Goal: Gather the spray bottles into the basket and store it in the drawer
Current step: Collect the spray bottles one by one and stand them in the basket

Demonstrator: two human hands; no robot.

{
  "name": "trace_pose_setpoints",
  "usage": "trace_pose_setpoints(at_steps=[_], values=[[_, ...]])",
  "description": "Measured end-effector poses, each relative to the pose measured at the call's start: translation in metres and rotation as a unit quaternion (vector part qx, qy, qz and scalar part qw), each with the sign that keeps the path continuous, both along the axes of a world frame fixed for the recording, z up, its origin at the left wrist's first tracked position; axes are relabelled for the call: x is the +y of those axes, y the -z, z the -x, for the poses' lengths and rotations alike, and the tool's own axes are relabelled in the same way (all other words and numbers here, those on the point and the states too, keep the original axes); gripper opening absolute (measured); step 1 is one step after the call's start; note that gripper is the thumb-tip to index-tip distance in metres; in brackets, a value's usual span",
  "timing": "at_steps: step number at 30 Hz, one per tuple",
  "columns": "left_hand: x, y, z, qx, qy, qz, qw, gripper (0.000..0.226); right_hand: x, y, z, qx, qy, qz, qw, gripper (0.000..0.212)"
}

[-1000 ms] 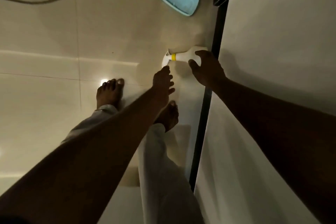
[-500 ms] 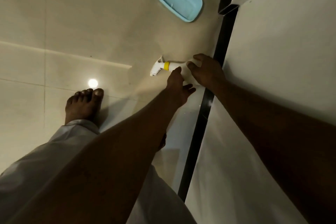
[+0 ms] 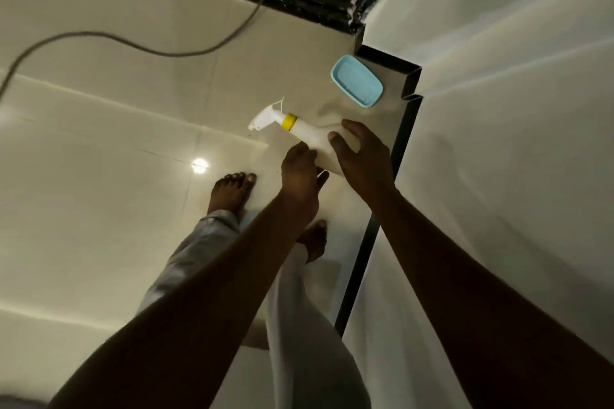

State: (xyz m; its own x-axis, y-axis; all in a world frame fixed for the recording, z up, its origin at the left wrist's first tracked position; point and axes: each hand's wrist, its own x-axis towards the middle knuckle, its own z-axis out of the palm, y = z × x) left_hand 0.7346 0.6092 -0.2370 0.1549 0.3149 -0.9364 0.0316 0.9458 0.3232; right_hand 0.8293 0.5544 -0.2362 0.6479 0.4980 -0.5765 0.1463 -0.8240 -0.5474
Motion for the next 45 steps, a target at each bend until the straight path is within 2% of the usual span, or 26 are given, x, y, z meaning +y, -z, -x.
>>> trace_pose_setpoints(at_steps=[4,9,17,23,29,37,45], values=[[0.040,-0.109,0.027,-0.015,0.025,-0.056,0.998,0.027,0.032,-0.099,0.025,-0.004,0.011,-0.059,0.998,0.053],[0.078,-0.226,0.068,-0.030,0.040,-0.129,0.990,0.037,0.066,-0.214,0.057,0.009,0.019,-0.126,0.992,0.051],[0.121,-0.354,0.151,0.000,0.026,-0.222,0.975,0.033,0.112,-0.337,0.118,0.116,-0.028,-0.163,0.979,0.053],[0.135,-0.404,0.237,0.050,-0.017,-0.265,0.963,0.036,0.146,-0.382,0.177,0.212,-0.115,-0.163,0.957,0.058],[0.145,-0.448,0.324,0.090,-0.109,-0.281,0.949,0.034,0.197,-0.406,0.250,0.288,-0.210,-0.143,0.923,0.048],[0.155,-0.466,0.447,0.145,-0.223,-0.277,0.923,0.038,0.268,-0.425,0.380,0.310,-0.380,-0.072,0.868,0.053],[0.179,-0.477,0.552,0.179,-0.306,-0.263,0.897,0.040,0.327,-0.440,0.498,0.300,-0.506,-0.024,0.808,0.056]])
